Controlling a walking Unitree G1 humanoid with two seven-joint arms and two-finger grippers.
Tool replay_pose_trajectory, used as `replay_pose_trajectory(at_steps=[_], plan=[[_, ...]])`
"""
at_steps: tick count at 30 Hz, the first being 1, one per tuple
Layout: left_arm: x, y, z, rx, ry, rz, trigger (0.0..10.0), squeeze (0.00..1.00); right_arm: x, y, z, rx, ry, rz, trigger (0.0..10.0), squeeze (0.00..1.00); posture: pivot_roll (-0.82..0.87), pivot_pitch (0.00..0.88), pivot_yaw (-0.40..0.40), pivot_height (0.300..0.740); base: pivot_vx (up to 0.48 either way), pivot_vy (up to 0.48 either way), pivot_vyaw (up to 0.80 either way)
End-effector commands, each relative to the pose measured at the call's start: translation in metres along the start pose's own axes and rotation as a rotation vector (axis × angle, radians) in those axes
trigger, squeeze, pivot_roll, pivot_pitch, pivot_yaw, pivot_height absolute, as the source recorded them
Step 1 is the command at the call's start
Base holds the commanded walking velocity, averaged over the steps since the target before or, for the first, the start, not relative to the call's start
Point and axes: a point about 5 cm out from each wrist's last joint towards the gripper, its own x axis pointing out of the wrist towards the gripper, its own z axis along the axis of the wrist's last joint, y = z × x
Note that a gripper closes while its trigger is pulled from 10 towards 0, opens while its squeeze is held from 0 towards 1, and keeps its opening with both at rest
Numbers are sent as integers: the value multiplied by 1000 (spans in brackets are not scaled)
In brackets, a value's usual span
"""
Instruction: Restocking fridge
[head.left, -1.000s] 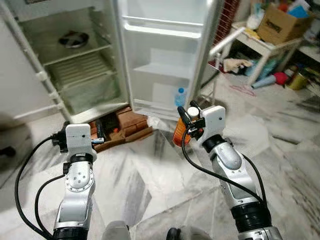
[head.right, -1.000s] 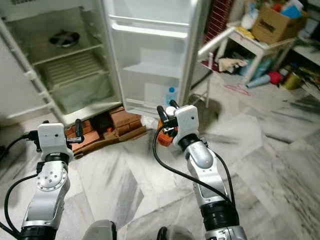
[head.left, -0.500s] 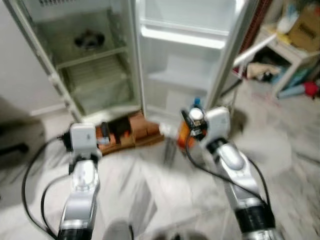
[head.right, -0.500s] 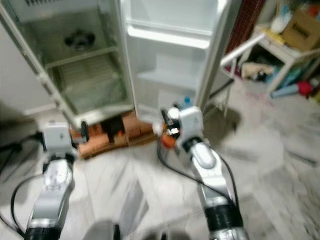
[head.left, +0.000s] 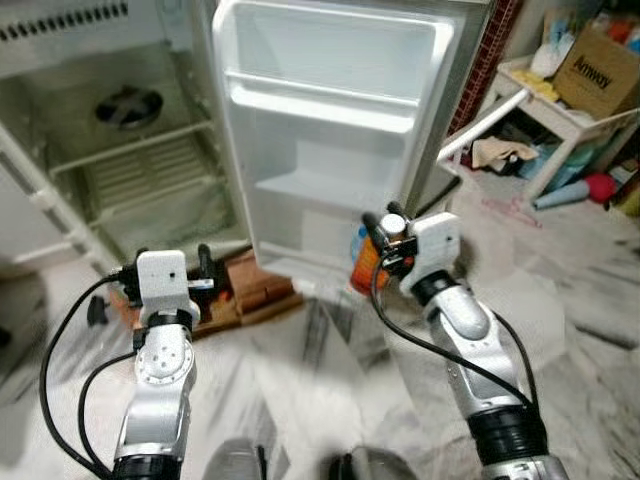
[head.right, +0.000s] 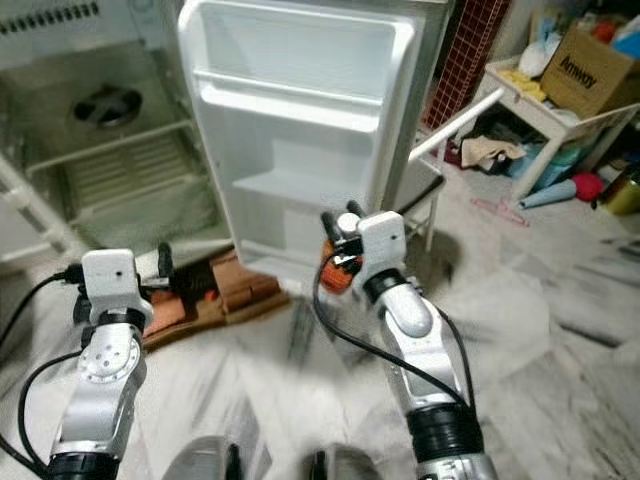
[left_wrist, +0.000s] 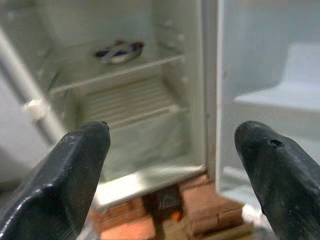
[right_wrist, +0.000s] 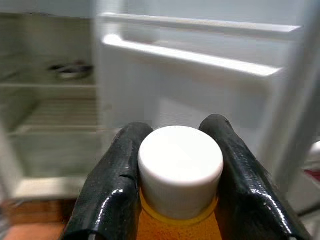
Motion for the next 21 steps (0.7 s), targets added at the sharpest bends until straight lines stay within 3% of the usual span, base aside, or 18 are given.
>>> replay_pose_trajectory(at_steps=[1, 14, 21], plan=[[2, 8, 2, -1, -7, 27, 10000, 0, 7, 9, 11, 1, -52, 34, 10000, 0, 64, 97, -37, 740, 349, 330, 0], [3, 7, 3, -10, -7, 16, 10000, 0, 8, 10, 10, 6, -50, 38, 10000, 0, 63, 94, -36, 740, 323, 355, 0], [3, 3, 4, -15, -13, 0, 10000, 0, 8, 6, 10, -29, -45, 10, 10000, 0, 64, 94, -36, 740, 0, 0, 0]])
